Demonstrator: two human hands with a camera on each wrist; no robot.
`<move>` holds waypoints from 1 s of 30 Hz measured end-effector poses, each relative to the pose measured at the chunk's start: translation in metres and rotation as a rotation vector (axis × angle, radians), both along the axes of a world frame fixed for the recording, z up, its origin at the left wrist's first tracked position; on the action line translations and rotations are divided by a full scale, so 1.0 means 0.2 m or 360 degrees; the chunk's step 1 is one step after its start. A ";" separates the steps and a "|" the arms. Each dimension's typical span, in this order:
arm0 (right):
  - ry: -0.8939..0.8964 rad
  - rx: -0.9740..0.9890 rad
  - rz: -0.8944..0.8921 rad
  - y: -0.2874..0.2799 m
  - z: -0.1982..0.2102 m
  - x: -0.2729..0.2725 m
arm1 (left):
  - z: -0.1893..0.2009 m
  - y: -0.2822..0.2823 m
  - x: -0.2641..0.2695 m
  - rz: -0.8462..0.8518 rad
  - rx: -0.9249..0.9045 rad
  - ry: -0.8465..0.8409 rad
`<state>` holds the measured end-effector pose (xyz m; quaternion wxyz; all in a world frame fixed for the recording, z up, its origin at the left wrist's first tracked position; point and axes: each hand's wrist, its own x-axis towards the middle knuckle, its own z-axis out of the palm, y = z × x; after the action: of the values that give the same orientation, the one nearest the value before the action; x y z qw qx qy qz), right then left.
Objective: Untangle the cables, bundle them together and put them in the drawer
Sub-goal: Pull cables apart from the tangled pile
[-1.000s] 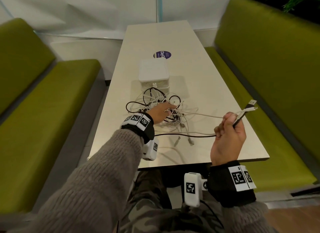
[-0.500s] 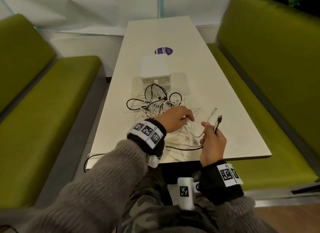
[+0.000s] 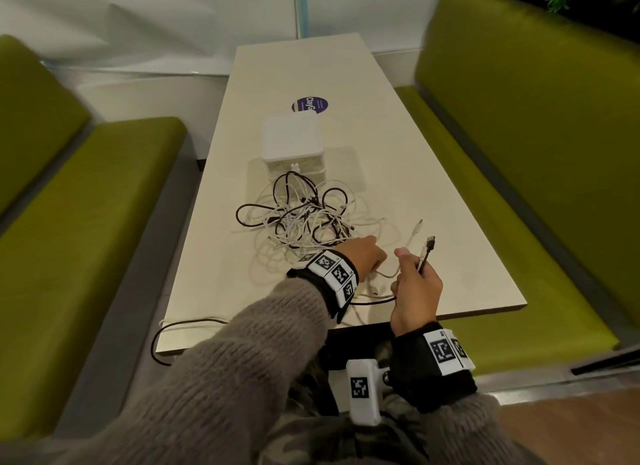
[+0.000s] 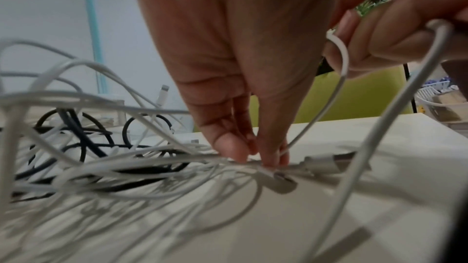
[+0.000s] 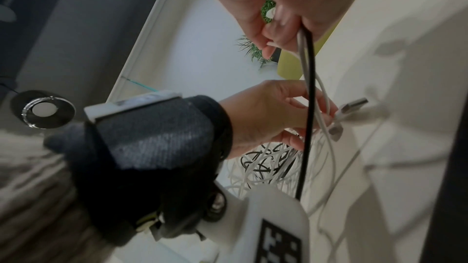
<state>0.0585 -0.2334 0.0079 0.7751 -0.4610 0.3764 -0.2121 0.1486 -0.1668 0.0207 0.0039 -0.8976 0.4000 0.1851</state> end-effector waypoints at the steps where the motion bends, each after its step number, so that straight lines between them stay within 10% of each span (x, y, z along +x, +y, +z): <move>1: 0.0003 0.0001 0.0001 0.00 0.01 0.00 | 0.00 0.00 0.00 0.0003 -0.0003 0.0005; 18: -0.0497 -0.0140 -0.0474 -0.17 0.21 -0.05 | 0.10 0.45 0.12 0.0691 -0.0743 -0.0556; 30: -0.0086 -0.1157 0.0742 0.19 0.19 0.15 | 0.11 0.48 0.04 0.0896 -0.1372 -0.0041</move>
<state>0.0878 -0.1964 0.0454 0.5992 -0.7709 0.1426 -0.1623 0.1572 -0.0702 0.0425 -0.4114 -0.8928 0.1829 -0.0138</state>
